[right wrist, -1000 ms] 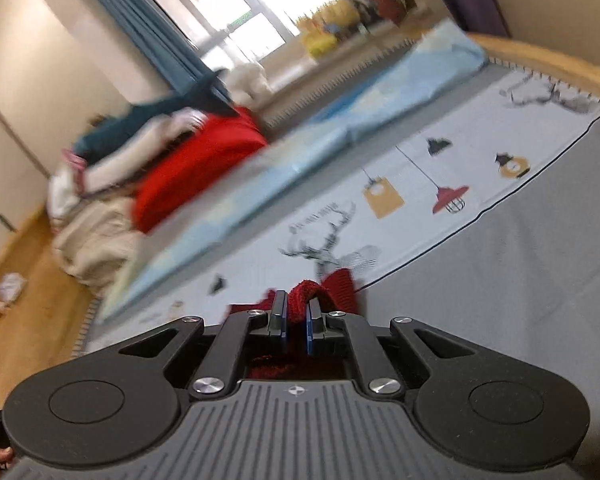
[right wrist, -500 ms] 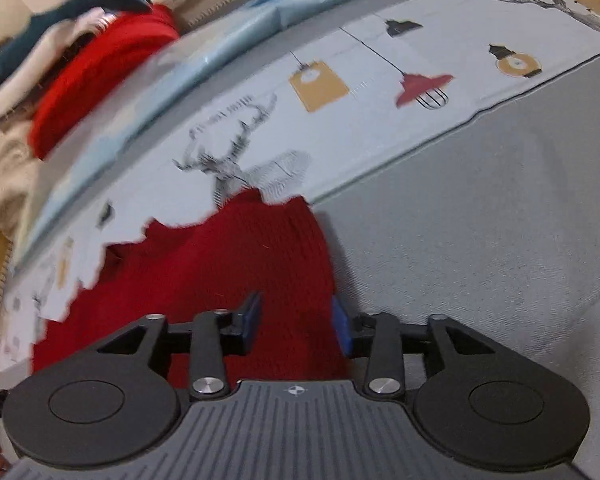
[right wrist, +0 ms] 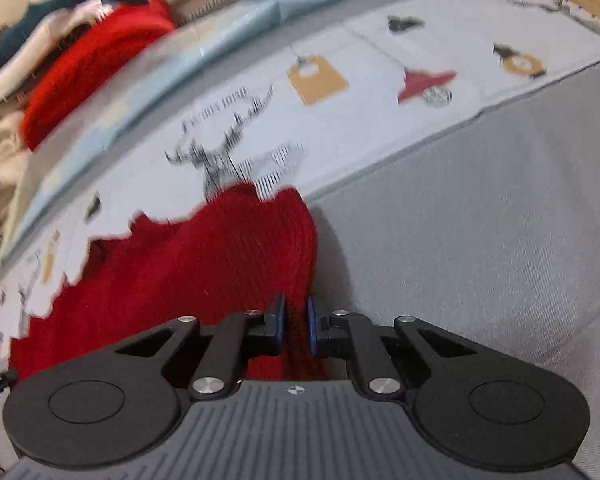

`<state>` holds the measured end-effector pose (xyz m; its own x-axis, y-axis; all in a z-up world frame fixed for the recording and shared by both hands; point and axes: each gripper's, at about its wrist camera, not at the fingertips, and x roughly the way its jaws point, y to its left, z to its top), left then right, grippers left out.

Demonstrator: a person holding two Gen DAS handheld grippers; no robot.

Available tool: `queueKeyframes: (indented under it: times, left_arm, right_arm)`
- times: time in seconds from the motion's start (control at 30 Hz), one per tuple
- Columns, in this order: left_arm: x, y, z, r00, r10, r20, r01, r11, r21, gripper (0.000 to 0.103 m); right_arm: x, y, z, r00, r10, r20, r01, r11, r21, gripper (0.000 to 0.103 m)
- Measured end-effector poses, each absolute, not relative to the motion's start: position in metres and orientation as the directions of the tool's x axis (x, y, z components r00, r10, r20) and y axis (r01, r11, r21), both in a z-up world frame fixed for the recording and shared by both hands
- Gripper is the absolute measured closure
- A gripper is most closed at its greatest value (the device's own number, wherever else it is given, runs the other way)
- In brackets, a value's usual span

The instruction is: Fold small clothes

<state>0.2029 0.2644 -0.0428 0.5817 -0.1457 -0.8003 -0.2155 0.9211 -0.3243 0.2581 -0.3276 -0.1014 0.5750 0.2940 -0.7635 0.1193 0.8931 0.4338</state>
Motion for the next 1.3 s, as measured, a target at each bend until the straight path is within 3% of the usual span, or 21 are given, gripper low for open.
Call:
queueKeyframes:
  times: [0.17,0.23,0.3,0.37,0.43,0.5,0.57,0.67,0.83,0.93,0.97,1.0,1.1,1.17,1.3]
  left_arm:
    - [0.186,0.257,0.003,0.784,-0.003,-0.621,-0.197,0.947,-0.253,0.099]
    - [0.180,0.253,0.019,0.846,0.125,-0.519,-0.251,0.951,-0.180,0.103]
    - [0.180,0.260,0.025,0.857,0.196,-0.477,-0.306,0.938,-0.165,0.103]
    - [0.190,0.272,0.015,0.826,0.147,-0.545,-0.321,0.916,-0.240,0.103]
    - [0.202,0.280,-0.005,0.761,0.014,-0.649,-0.319,0.879,-0.354,0.102]
    - [0.211,0.277,-0.025,0.677,-0.113,-0.727,-0.305,0.856,-0.417,0.090]
    - [0.213,0.272,-0.039,0.610,-0.131,-0.782,-0.318,0.863,-0.392,0.069]
    - [0.214,0.270,-0.051,0.555,-0.178,-0.813,-0.306,0.865,-0.398,0.059]
    - [0.212,0.259,-0.062,0.484,-0.237,-0.842,-0.266,0.877,-0.400,0.062]
    - [0.206,0.248,-0.056,0.490,-0.197,-0.849,-0.217,0.916,-0.338,0.092]
    - [0.203,0.246,-0.049,0.512,-0.195,-0.836,-0.201,0.920,-0.337,0.093]
    - [0.197,0.248,-0.038,0.553,-0.182,-0.813,-0.193,0.921,-0.338,0.093]
    - [0.175,0.259,-0.009,0.660,-0.143,-0.737,-0.216,0.904,-0.369,0.094]
    - [0.165,0.260,-0.002,0.661,-0.098,-0.744,-0.235,0.914,-0.329,0.093]
    - [0.167,0.261,-0.030,0.499,-0.163,-0.851,-0.248,0.914,-0.320,0.090]
  right_arm:
    - [0.233,-0.329,-0.053,0.772,0.277,-0.572,0.047,0.872,0.487,0.094]
    - [0.221,-0.319,-0.032,0.859,0.249,-0.448,-0.026,0.894,0.447,0.094]
    - [0.218,-0.313,-0.024,0.900,0.198,-0.387,-0.024,0.911,0.411,0.094]
    - [0.231,-0.315,-0.037,0.874,0.175,-0.454,0.044,0.901,0.431,0.092]
    - [0.255,-0.315,-0.064,0.761,0.212,-0.613,0.110,0.889,0.444,0.087]
    - [0.270,-0.314,-0.094,0.616,0.184,-0.766,0.211,0.898,0.385,0.083]
    - [0.272,-0.317,-0.106,0.573,0.178,-0.800,0.268,0.882,0.388,0.073]
    - [0.268,-0.325,-0.108,0.557,0.189,-0.809,0.278,0.875,0.396,0.066]
    - [0.259,-0.327,-0.114,0.472,0.233,-0.850,0.287,0.871,0.398,0.062]
    - [0.246,-0.331,-0.116,0.433,0.292,-0.853,0.280,0.856,0.435,0.066]
    - [0.242,-0.330,-0.112,0.445,0.300,-0.844,0.264,0.856,0.444,0.086]
    - [0.238,-0.330,-0.105,0.476,0.292,-0.829,0.244,0.862,0.444,0.090]
    - [0.223,-0.331,-0.072,0.632,0.326,-0.703,0.164,0.830,0.533,0.091]
    - [0.216,-0.327,-0.054,0.689,0.329,-0.646,0.092,0.844,0.529,0.091]
    - [0.222,-0.324,-0.076,0.538,0.267,-0.799,0.182,0.889,0.420,0.089]
